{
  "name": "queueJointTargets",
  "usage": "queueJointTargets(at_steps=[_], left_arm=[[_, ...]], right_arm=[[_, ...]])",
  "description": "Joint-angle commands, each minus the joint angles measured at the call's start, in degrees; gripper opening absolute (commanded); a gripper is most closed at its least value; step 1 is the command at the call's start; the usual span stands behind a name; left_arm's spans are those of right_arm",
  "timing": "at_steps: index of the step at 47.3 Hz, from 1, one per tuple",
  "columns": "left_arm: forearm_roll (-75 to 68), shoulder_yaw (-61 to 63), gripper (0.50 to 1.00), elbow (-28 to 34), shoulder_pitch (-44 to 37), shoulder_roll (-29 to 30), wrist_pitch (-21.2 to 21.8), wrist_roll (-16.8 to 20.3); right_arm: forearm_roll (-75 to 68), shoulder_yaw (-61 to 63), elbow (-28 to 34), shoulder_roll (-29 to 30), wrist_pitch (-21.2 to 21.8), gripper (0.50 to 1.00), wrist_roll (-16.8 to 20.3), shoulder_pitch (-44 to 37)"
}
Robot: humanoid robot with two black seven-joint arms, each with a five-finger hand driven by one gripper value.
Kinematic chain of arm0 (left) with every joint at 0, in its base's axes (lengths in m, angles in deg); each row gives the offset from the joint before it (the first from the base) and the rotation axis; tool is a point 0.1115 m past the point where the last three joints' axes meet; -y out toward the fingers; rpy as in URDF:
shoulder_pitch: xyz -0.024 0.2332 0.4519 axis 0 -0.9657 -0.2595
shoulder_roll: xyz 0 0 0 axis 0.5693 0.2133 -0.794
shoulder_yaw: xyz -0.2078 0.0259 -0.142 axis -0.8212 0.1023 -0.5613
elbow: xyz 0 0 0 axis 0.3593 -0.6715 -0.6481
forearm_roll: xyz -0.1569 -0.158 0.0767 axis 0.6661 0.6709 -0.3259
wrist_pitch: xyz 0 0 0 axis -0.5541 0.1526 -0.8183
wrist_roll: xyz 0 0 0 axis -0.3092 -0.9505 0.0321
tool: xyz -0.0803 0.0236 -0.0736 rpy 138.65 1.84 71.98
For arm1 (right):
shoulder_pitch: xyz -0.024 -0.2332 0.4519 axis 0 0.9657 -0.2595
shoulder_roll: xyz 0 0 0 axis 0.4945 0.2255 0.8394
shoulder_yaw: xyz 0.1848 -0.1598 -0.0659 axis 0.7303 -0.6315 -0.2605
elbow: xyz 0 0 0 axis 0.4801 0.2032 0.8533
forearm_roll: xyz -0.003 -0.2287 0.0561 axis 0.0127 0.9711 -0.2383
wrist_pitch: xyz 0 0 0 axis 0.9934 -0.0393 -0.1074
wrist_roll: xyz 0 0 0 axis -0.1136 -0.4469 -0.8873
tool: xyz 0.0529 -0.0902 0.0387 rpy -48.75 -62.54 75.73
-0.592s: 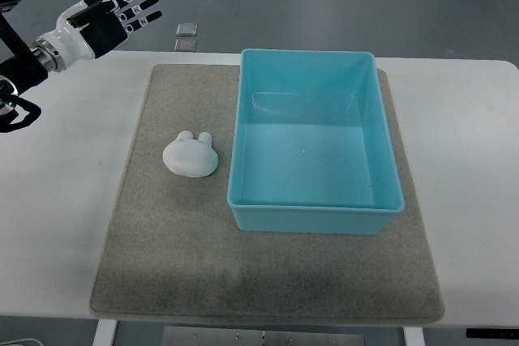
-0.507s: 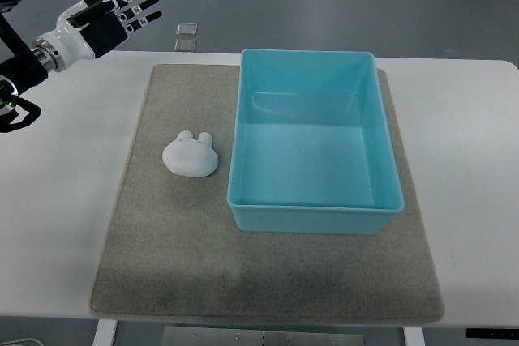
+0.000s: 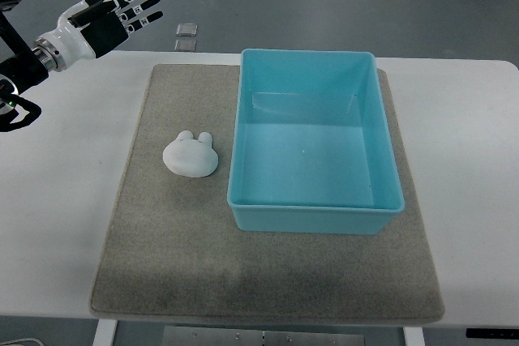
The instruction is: Place white toy into blue box with left hand
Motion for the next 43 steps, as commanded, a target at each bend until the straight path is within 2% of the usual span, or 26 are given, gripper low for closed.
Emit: queueJointTargets(at_steps=[1,13,17,33,40,43], left_arm=[[-0.36,0.15,1.000,0.17,-0.04,0.30,-0.11,0.09],[-17.31,-3.09,1.000,0.08,0.05,2.67,-0.99,1.40],[-22.85,-4.77,1.000,0.17,0.05,3.02,-0.90,2.89],[-46.13,-4.86,0.999,-0.62,0.31,5.40,-0.29,13.70],[-56.42,-4.42,0.999,-4.13,0.31,7.68,0.59,17.75],[-60.99,-4.33,0.999,-7.11,0.31,9.52,2.78,18.89]], right_arm=[[0.00,0.00,0.00,0.00,0.00,0.936,0.06,0.00],[0.00,0.00,0.00,0.00,0.00,0.936,-0.03,0.00],[0.00,0.09,0.00,0.00,0.00,0.936,0.06,0.00],[0.00,0.00,0.00,0.00,0.00,0.936,0.06,0.00],[0.00,0.00,0.00,0.00,0.00,0.936,0.06,0.00],[0.00,0.00,0.00,0.00,0.00,0.936,-0.03,0.00]])
